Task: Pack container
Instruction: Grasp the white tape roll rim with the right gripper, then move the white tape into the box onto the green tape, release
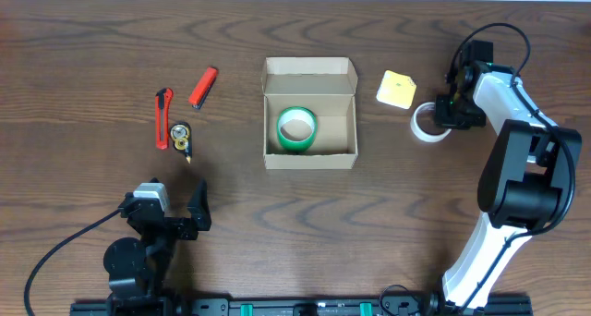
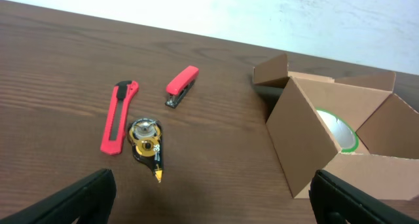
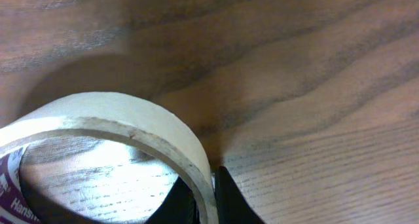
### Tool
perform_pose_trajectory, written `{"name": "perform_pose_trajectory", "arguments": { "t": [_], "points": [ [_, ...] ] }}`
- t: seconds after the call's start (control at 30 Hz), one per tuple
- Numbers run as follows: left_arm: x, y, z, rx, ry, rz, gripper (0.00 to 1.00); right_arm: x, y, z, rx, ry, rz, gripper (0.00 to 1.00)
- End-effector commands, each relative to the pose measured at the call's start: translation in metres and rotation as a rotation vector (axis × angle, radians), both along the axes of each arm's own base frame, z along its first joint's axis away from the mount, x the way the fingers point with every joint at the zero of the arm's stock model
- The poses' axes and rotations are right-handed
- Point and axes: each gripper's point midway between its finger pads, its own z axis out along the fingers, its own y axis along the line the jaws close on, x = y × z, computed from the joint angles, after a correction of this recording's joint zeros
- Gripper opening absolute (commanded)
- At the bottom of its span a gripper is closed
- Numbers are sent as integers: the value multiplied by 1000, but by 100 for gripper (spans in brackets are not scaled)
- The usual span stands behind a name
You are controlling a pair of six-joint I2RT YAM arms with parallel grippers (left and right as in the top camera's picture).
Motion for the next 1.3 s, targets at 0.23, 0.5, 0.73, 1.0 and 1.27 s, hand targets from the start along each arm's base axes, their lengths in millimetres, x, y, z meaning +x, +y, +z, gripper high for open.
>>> {"name": "perform_pose_trajectory", "arguments": {
  "t": [0.23, 0.5, 0.73, 1.0, 1.27],
  "points": [
    [1, 3, -11, 11, 20, 14, 95, 8, 16, 65, 53, -84, -29, 1],
    [1, 3, -11, 11, 20, 14, 95, 30, 96, 191, 145, -392, 147, 1],
    [1, 3, -11, 11, 20, 14, 96, 15, 219, 210, 210, -441, 358, 1],
    [1, 3, -11, 11, 20, 14, 95, -4, 290, 166, 150, -355, 409, 1],
    [1, 3, -11, 11, 20, 14, 95, -15, 311, 120, 170, -243, 318, 1]
  ]
}}
